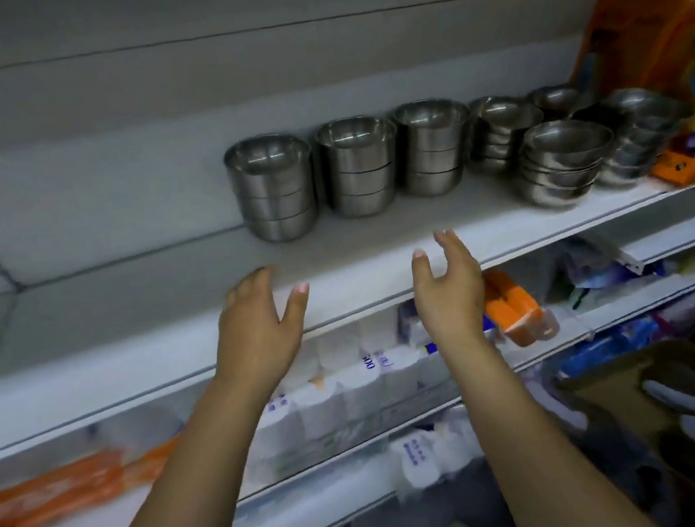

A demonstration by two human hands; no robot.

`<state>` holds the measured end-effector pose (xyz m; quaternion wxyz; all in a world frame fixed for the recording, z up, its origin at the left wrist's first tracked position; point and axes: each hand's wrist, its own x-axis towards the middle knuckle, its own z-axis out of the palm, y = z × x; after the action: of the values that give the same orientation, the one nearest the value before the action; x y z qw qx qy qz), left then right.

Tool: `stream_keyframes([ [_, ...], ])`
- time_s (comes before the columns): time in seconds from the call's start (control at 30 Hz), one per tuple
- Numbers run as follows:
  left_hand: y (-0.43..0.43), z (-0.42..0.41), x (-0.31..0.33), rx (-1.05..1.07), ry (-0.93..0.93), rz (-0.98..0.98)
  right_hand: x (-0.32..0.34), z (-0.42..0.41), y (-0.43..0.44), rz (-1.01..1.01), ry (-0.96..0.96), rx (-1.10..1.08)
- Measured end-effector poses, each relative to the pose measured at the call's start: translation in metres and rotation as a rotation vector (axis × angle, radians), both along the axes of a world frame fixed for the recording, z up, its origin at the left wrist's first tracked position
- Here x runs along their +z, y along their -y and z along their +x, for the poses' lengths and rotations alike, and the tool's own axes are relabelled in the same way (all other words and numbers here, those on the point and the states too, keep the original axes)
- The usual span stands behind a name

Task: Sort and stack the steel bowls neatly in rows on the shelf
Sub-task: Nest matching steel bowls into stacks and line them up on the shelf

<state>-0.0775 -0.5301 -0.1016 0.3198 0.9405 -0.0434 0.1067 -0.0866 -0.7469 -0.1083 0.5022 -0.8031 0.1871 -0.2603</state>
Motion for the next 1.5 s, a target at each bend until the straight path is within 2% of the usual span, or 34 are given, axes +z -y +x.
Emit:
stream_keyframes([
  [0.13,-0.082,-0.043,-0.003,0.115,0.047,0.049,0.0,-0.024,-0.083,-0.041,-0.007,0.163],
  [0.37,-0.207,-0.12,-0.014,0.345,0.069,-0.048,-0.003,-0.047,-0.227,-0.089,0.004,0.495],
  [0.57,-0.296,-0.183,-0.012,0.635,0.119,-0.075,0.004,-0.059,-0.333,-0.106,-0.002,0.777],
  [0.83,-0.392,-0.242,-0.006,0.984,0.133,-0.104,0.019,-0.061,-0.471,-0.097,0.054,1.045],
  [1.03,-0.464,-0.237,-0.004,1.104,0.179,-0.11,0.024,-0.054,-0.577,-0.113,0.051,1.241],
  [1.27,-0.544,-0.193,0.008,1.176,0.267,-0.153,0.04,-0.01,-0.676,-0.073,0.04,1.307],
  [1.5,-0.61,-0.194,0.001,1.291,0.313,-0.242,0.042,-0.008,-0.766,-0.083,-0.003,1.444],
])
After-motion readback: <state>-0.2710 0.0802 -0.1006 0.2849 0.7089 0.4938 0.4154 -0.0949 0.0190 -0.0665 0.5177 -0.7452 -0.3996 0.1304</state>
